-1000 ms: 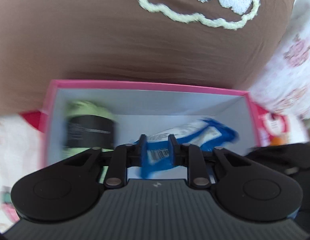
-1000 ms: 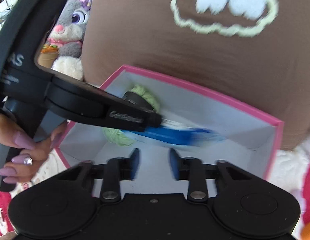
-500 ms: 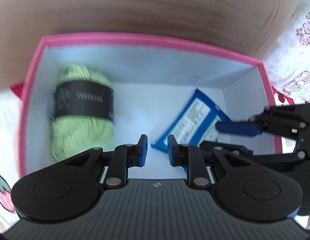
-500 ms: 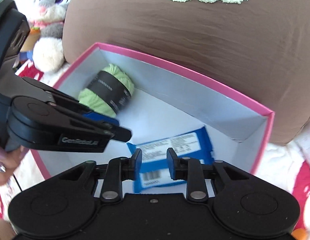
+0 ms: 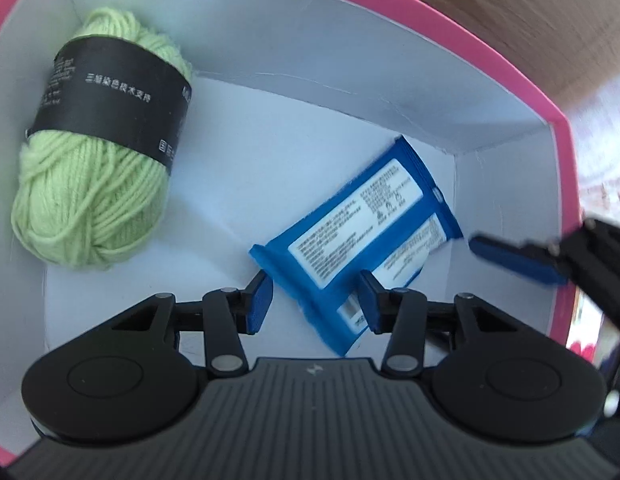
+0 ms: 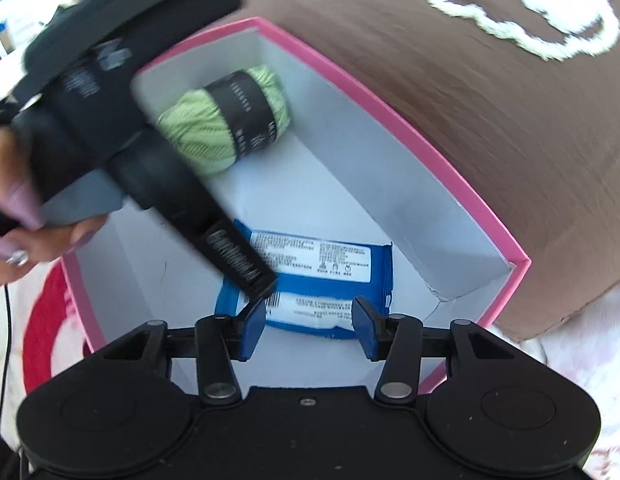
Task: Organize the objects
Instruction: 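Lower the wet-wipe pack beside the yarn ball and open the left gripper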
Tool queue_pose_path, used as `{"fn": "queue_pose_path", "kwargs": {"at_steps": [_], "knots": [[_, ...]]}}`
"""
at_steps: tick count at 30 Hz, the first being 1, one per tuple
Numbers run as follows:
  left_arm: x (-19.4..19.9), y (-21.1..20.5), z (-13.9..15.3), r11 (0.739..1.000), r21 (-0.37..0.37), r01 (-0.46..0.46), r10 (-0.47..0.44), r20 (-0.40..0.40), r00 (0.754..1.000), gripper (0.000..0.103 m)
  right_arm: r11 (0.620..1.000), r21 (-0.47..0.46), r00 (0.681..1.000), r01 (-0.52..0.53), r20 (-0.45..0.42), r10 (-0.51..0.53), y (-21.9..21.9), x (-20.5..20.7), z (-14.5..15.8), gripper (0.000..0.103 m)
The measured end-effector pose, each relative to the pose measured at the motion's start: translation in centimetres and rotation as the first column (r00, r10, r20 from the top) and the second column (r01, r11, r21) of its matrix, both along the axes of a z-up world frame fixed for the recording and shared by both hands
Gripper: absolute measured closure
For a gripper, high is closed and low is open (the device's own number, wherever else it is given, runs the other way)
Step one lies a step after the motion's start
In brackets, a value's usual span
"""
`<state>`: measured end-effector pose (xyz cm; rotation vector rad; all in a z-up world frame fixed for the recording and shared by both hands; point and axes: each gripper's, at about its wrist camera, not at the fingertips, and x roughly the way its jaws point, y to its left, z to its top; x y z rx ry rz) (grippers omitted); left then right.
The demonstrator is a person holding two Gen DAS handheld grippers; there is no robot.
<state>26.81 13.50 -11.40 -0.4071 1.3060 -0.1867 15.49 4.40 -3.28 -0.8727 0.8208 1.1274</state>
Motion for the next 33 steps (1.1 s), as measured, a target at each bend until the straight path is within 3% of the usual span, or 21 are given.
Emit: {"fn": "queue_pose_path", "kwargs": {"at_steps": [2,4,9,11,15,16,17,19,23,25,26,28,33], "knots": [[0.2,-0.4,0.4,1.0,0.018,0.004,-0.004,0.022,1.0,0.082,1.0,-0.004,1.0,-0.013,0.004,0.013,-0.1,0.0,-0.1,0.05],[0.3,-0.8,1.3,0.998,0.059,0.027,-0.032,0.07,0.997,0.093,1.0,-0.004,1.0,-0.023,0.016,0.023,-0.1,-0.1,-0.1,0.05],[-0.1,-2.1,2.4,0.961,0.267,0.073,-0.119,0.16,0.98,0.097,1.0,0.002,1.0,-0.017,0.002,0.017,0.5,0.0,-0.3,0.05],[-0.4,-1.8,2.6,0.951,0.302,0.065,-0.122,0.173,0.977,0.097,1.0,0.004,1.0,-0.006,-0.005,0.006,0.8,0.2,-0.5,0.05],[-0.2,-0.1,2.9,0.96,0.28,0.012,-0.065,0.18,0.982,0.097,1.0,-0.014,0.999,0.013,-0.037,-0.014,1.6,0.5,-0.9,0.045],[-0.2,0.2,3.0,0.961,0.278,-0.001,-0.052,0.183,0.982,0.098,0.999,-0.034,0.998,0.026,-0.051,-0.028,2.0,0.6,-1.1,0.034],[-0.2,0.5,3.0,0.96,0.281,-0.012,-0.043,0.186,0.982,0.098,0.997,-0.064,0.998,0.034,-0.059,-0.037,2.4,0.9,-1.5,0.031],[-0.2,0.8,3.1,0.957,0.29,-0.028,-0.029,0.189,0.981,0.098,0.993,-0.106,0.996,0.057,-0.059,-0.064,3.0,0.8,-2.1,0.031],[-0.1,1.2,3.3,0.963,0.262,-0.058,0.007,0.191,0.982,0.102,0.988,-0.106,0.981,0.113,-0.144,-0.128,4.3,1.7,-1.9,0.031],[-0.1,1.2,3.6,0.964,0.258,-0.063,0.009,0.204,0.979,0.103,0.981,-0.139,0.975,0.133,-0.157,-0.155,5.2,2.1,-2.5,0.035],[-0.2,1.1,3.8,0.965,0.254,-0.067,0.013,0.211,0.977,0.103,0.976,-0.17,0.972,0.134,-0.167,-0.163,5.6,2.3,-3.1,0.05],[-0.3,1.1,4.1,0.967,0.244,-0.067,0.013,0.217,0.976,0.103,0.967,-0.216,0.971,0.137,-0.163,-0.174,6.3,2.4,-4.2,0.064],[-1.1,0.7,4.4,0.969,0.243,-0.044,-0.014,0.23,0.973,0.103,0.967,-0.182,0.966,0.179,-0.151,-0.208,6.7,2.4,-4.6,0.069]]}}
